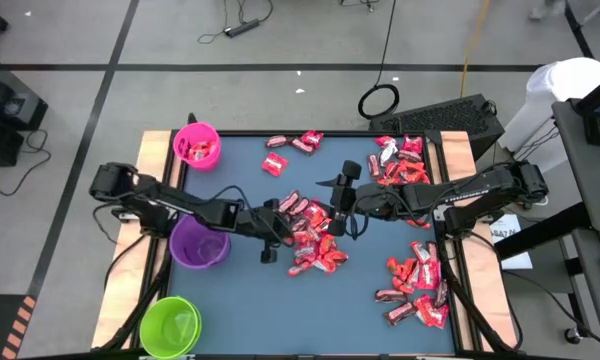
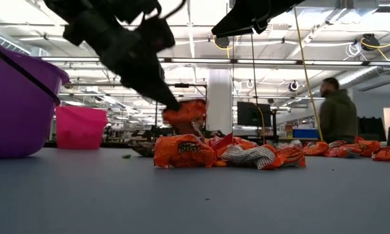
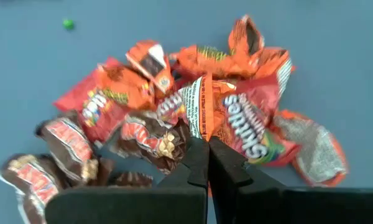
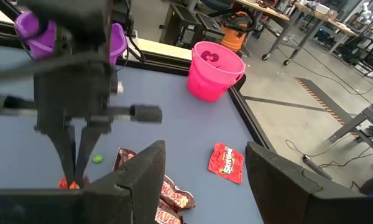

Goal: Organize candy in baskets
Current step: Put the orange chocolate into the pink bucket

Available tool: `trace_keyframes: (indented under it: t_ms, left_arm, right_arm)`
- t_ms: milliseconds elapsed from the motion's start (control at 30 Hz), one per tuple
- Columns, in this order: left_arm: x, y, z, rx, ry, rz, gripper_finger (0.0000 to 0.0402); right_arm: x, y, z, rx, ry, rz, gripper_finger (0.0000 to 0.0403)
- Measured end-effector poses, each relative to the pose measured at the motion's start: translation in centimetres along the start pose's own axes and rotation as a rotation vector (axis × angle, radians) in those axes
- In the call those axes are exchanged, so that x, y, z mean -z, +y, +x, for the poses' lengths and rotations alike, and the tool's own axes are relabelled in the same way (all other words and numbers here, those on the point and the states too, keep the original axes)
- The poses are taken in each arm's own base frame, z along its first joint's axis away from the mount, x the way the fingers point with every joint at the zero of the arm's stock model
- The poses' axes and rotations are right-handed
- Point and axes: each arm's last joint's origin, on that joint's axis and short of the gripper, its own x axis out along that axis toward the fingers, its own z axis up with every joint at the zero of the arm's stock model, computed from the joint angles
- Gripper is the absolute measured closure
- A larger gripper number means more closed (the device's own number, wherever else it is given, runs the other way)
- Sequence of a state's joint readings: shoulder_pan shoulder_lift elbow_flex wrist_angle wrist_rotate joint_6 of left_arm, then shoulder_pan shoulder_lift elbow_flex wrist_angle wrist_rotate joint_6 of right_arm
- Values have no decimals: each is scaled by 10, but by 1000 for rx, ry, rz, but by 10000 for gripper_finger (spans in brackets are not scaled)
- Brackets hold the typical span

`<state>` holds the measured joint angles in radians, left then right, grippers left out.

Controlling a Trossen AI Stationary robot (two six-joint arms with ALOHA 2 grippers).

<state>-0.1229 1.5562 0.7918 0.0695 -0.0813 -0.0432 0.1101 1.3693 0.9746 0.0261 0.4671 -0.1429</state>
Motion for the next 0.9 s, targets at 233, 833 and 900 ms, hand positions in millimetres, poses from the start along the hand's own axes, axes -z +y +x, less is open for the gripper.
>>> trace_keyframes:
  t_ms: [233, 833, 900]
  left_arm:
    - [-11, 2, -30, -1, -36, -7, 399]
    - [-21, 4, -52, -30, -103, 21, 399]
    - [-22, 4, -52, -30, -119, 21, 399]
  right_arm:
    - [0, 0, 0, 0, 0, 0, 193]
    - [43, 10, 17, -154, 285, -47, 193]
    - [57, 18, 25, -203, 338, -74, 193]
